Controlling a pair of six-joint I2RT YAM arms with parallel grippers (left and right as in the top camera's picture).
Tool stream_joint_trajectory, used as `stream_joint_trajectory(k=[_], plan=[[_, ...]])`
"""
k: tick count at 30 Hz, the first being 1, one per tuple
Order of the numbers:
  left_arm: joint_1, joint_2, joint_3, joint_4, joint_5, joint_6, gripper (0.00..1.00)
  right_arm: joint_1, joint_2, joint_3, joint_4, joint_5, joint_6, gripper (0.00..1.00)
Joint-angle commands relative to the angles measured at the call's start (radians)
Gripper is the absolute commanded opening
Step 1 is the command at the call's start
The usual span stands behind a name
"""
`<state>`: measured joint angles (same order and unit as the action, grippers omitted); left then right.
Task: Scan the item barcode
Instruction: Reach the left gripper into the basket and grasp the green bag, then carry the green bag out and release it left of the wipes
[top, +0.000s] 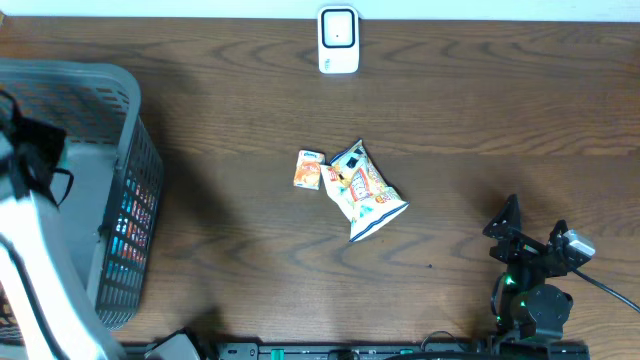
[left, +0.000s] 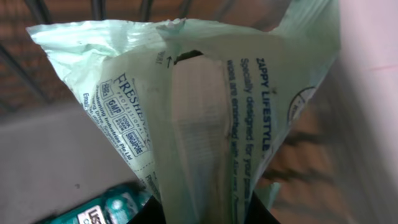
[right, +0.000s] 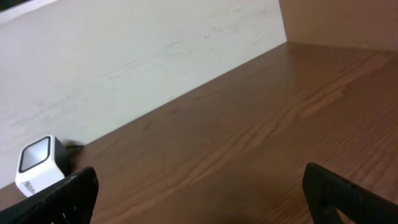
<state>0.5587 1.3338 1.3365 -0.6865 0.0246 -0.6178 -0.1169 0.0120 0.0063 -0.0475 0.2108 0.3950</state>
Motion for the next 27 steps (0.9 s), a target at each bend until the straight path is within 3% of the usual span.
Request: stream_joint_trajectory(k=[1,4,8,12,17,23,27], plan=[[-0.051,-0.165,0.012,-0.006,0.084,0.023,0.07,0.006,-0.006,-0.001,-0.002,0.008,0.012,0.99],[-0.18,-0.304,0.012,0.013,0.217,0.05,0.08,0.006,-0.006,-0.001,-0.002,0.008,0.012,0.99],[-0.388,-0.344,0.012,0.016,0.229,0.134,0.08,0.006,-0.006,-0.001,-0.002,0.008,0.012,0.99],[-0.596,-0.296,0.01,-0.011,0.185,0.189,0.07,0.006,-0.006,-0.001,-0.002,0.008,0.012,0.99],[-0.747,-0.154,0.01,-0.056,0.118,0.19,0.08,0.006,-0.006,-0.001,-0.002,0.008,0.012,0.99],[-0.812,0.056,0.006,-0.218,0.015,-0.006,0.07,0.006,-0.006,-0.001,-0.002,0.008,0.012,0.99],[-0.847,0.192,-0.021,-0.232,0.016,-0.1,0.08,0.006,-0.006,-0.001,-0.002,0.008,0.012,0.99]])
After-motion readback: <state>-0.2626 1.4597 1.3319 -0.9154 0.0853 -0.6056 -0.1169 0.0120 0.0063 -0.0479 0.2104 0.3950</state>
